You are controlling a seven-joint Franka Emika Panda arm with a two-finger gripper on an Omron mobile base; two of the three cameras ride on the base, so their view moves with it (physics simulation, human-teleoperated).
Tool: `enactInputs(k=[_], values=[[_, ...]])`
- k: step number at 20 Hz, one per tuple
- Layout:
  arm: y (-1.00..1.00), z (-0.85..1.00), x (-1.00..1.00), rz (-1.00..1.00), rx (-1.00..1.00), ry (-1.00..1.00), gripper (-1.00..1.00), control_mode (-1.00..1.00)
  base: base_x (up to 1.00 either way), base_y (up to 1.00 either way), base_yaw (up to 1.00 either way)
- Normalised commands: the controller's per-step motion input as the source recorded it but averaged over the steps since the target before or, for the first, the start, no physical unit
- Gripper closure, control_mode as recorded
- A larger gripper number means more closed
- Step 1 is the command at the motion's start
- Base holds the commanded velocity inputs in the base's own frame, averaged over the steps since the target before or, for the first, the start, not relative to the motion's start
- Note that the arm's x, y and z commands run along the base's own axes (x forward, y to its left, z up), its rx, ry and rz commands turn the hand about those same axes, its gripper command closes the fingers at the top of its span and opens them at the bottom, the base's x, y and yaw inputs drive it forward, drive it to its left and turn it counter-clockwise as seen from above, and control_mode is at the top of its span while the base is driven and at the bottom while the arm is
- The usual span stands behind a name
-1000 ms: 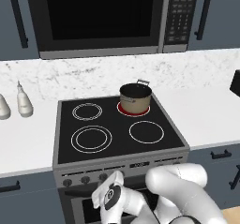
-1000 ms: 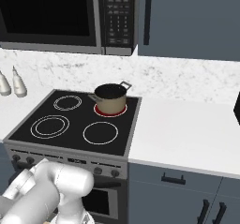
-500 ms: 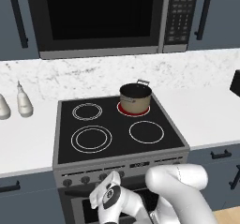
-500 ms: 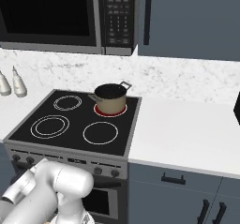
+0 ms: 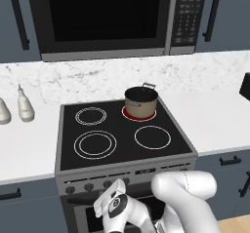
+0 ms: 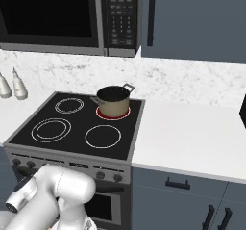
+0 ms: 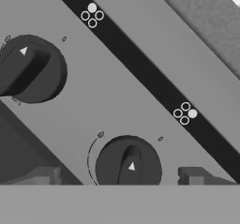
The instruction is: Turn off the rear right burner of the stove.
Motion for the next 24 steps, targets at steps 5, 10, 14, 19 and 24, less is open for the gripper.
enactInputs(k=[5, 10, 14, 19, 24], values=[[0.00, -0.01, 0.27, 0.00, 0.00, 0.00, -1.00, -1.00, 0.00, 0.00, 0.00], [0.00, -0.03, 0.20, 0.00, 0.00, 0.00, -1.00, -1.00, 0.00, 0.00, 0.00], [0.00, 0.00, 0.13, 0.00, 0.00, 0.00, 1.00, -1.00, 0.00, 0.00, 0.00], [0.00, 0.00, 0.02, 0.00, 0.01, 0.00, 1.00, -1.00, 0.00, 0.00, 0.00], [0.00, 0.21, 0.00, 0.00, 0.14, 0.00, 1.00, -1.00, 0.00, 0.00, 0.00]])
